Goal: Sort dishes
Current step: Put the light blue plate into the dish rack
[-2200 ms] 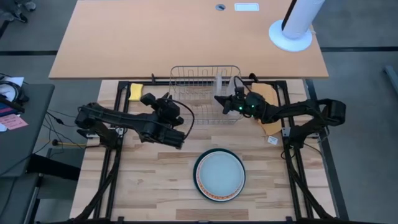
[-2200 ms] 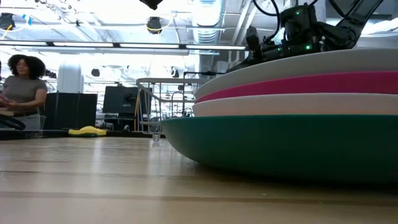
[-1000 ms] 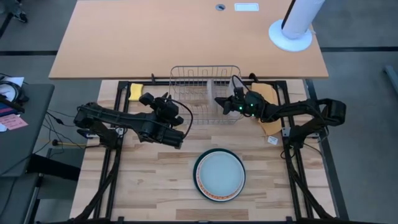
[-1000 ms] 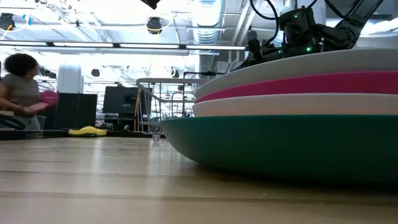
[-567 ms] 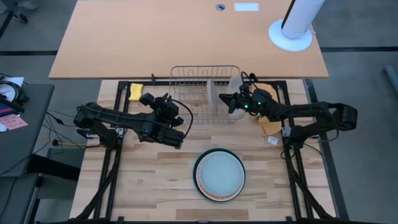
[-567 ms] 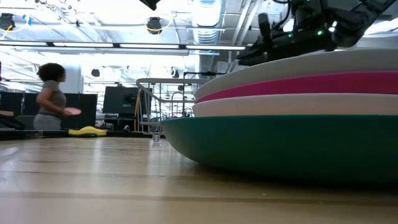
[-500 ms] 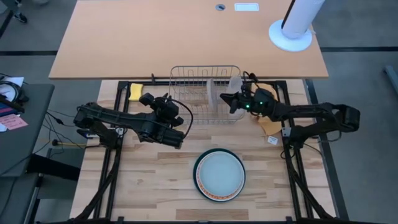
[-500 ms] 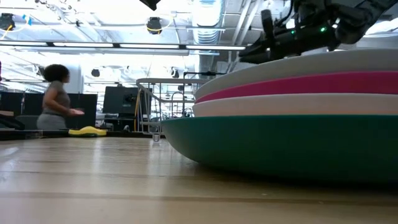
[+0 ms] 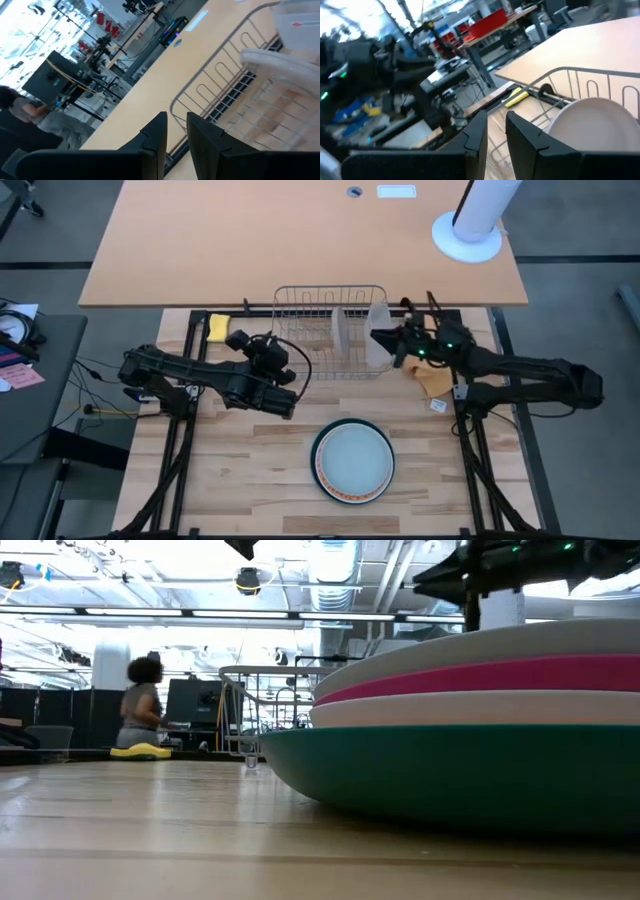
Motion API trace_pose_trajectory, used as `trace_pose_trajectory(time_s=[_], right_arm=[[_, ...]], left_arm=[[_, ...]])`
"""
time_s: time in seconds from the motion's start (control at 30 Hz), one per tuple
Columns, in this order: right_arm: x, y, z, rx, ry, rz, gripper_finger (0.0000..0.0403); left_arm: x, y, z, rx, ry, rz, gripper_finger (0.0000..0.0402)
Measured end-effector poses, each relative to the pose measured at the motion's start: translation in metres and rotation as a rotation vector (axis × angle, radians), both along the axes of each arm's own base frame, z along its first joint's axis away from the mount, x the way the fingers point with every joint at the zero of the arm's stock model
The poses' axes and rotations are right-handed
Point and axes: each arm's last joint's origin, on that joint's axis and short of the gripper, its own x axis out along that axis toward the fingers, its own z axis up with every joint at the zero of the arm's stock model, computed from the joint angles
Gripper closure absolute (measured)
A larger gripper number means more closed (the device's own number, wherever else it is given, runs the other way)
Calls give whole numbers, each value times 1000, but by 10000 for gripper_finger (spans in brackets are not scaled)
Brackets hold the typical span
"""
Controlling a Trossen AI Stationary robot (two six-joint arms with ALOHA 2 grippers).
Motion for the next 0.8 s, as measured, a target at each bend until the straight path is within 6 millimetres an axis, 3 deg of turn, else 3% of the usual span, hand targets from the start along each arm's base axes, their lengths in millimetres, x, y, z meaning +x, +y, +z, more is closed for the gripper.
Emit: trace_pose_trajectory(time_s=[0.43,0.8], right_arm=[[-29,44,-1,-25,148,200,330],[-26,81,-24,-23,376,338,330]], left_arm=[[17,-22,3,-66,-10,-135,334],[44,-41,6,-434,45,-581,334]])
